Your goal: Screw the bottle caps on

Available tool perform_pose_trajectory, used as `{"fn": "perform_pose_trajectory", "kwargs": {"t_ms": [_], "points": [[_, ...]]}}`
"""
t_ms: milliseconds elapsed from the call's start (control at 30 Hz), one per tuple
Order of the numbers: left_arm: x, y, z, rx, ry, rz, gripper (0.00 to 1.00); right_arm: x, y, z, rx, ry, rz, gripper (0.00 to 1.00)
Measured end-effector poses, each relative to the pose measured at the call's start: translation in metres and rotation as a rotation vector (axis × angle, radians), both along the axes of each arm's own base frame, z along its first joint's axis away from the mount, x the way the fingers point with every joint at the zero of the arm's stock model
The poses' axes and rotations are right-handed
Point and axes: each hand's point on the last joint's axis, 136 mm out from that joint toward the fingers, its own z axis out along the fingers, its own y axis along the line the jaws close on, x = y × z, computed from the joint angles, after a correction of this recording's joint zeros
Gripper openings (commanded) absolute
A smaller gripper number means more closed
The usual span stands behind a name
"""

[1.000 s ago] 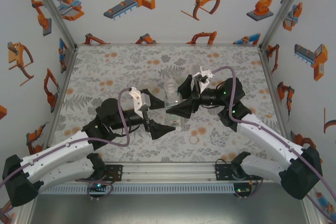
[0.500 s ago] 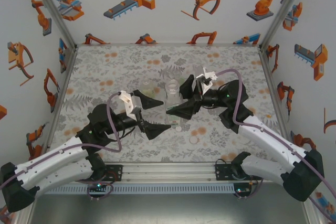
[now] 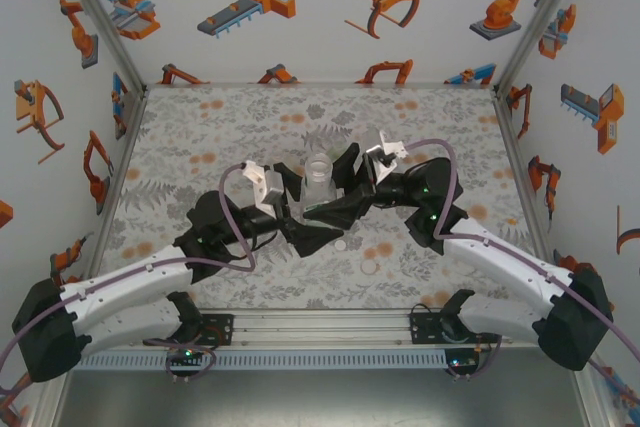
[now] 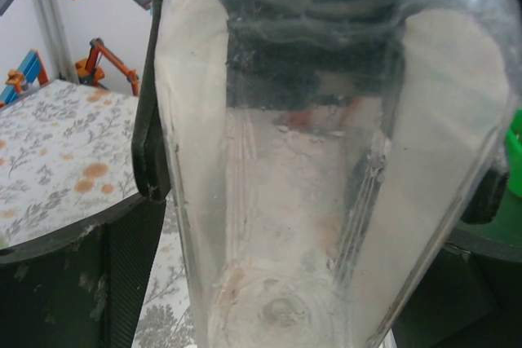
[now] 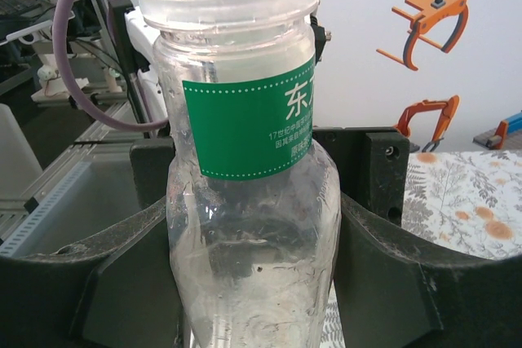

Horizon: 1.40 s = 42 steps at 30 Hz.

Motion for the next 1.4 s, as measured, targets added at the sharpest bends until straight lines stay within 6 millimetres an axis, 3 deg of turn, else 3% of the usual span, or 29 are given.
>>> {"fn": "perform_pose_trajectory", "kwargs": {"t_ms": [367, 600, 700, 933, 1000, 1133, 1233, 1400], "points": [[-0.007, 0.000, 0.006, -0.003, -0.024, -0.036, 0.46, 0.003, 0.001, -0.009, -0.003, 0.020, -0.017, 0.27], [-0.010, 0.004, 0.000, 0.069, -0.044, -0.025, 0.31, 0.001, 0.000, -0.012, -0.011, 0.027, -0.029, 0.70], [-0.012, 0.010, -0.005, 0.130, -0.059, -0.003, 0.26, 0.005, -0.007, -0.011, -0.012, 0.017, -0.085, 0.76], [-0.008, 0.041, -0.008, 0.305, -0.128, 0.132, 0.10, 0.013, -0.032, -0.014, -0.081, 0.005, -0.288, 0.78], [-0.005, 0.054, -0.014, 0.359, -0.149, 0.186, 0.01, 0.022, -0.042, -0.021, -0.120, 0.023, -0.380, 0.78], [0.001, 0.073, -0.028, 0.447, -0.173, 0.271, 0.00, 0.042, -0.057, -0.041, -0.208, 0.099, -0.527, 0.77], [0.004, 0.082, -0.039, 0.517, -0.183, 0.307, 0.00, 0.061, -0.066, -0.066, -0.302, 0.198, -0.631, 0.76], [0.010, 0.094, -0.050, 0.622, -0.208, 0.353, 0.00, 0.087, -0.084, -0.124, -0.480, 0.409, -0.774, 0.69]]}}
